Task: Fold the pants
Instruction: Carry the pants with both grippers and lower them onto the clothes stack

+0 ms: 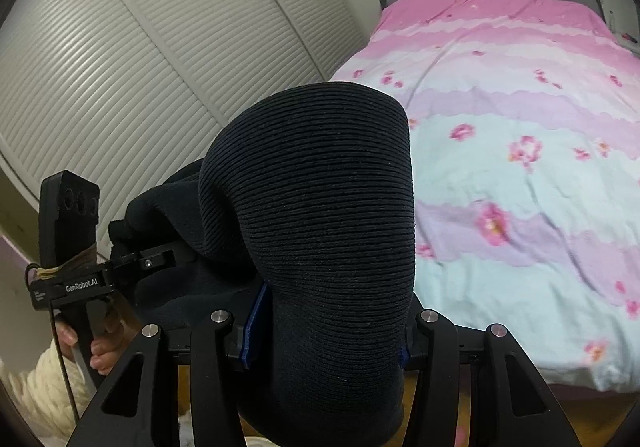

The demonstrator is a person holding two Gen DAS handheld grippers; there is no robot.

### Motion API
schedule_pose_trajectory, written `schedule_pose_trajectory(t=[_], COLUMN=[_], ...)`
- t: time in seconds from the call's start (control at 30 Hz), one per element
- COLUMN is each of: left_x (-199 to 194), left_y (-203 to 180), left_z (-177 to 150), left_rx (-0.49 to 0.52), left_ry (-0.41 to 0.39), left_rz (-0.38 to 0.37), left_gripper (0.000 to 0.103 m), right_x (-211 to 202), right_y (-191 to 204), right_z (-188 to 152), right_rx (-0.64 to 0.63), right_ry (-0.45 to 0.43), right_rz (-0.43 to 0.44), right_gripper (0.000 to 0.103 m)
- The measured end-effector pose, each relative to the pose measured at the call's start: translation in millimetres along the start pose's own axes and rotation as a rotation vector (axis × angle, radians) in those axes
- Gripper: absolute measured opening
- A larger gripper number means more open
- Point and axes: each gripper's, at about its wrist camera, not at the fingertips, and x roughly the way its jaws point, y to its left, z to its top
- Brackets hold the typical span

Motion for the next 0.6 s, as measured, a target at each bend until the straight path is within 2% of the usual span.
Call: schedule_pose_trajectory(t=[0.3, 0.6], left_x=[-21, -5], left_y=[102, 163], left_z=[56, 118], left_rx=[0.055, 0.061], left_ry=[0.053, 0.087], left_rz=[-0.024, -0.05], left_gripper=[0.057, 0.059], right_x=[86, 151], right_y=[66, 104], right_z=[32, 87], right_rx=[0.057, 0.036], right_ry=[-0.011, -0.012], right_rz=[0.005, -0.017], right_gripper=[0.05, 0.05])
